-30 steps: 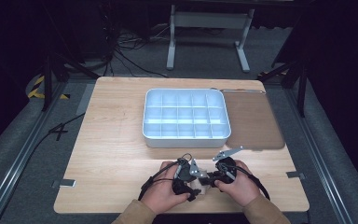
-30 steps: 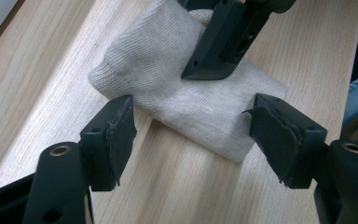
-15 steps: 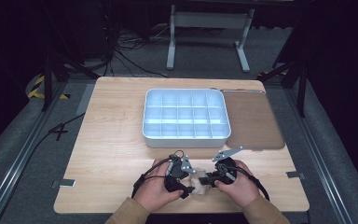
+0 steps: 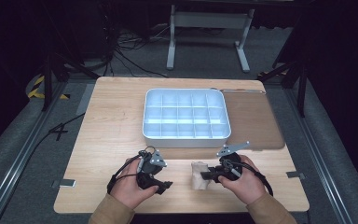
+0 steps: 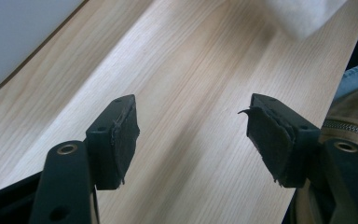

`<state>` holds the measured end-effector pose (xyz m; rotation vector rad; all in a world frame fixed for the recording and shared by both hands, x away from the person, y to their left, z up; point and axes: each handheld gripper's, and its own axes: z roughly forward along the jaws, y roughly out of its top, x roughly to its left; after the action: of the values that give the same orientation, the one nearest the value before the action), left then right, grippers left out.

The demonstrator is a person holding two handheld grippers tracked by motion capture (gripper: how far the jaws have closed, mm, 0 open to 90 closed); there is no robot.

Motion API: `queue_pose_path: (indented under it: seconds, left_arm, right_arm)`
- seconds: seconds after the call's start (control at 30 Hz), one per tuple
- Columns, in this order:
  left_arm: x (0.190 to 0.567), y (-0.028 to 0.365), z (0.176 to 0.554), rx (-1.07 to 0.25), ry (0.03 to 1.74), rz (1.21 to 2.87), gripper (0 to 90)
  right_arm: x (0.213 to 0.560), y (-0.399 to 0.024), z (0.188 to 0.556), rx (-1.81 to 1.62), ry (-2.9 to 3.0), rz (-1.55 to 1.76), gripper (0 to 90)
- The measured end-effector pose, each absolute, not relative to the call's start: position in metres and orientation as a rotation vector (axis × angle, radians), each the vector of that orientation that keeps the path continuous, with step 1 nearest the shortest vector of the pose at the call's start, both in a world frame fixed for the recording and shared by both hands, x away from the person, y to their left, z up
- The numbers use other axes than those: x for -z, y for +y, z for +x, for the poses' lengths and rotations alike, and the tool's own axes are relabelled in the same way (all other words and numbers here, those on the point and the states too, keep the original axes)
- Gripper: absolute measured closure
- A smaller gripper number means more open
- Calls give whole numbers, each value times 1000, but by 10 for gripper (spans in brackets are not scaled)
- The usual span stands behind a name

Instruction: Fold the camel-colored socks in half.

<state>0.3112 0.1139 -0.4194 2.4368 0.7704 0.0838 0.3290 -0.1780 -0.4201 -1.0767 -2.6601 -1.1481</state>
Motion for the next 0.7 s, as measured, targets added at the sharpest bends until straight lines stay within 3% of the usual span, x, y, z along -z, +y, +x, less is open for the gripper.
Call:
queue_pose_path:
  seconds: [0.7]
  left_arm:
    - [410, 131, 316, -115, 816, 2390, 344]
  right_arm:
    - [376, -189, 343, 1224, -2684, -1085, 744]
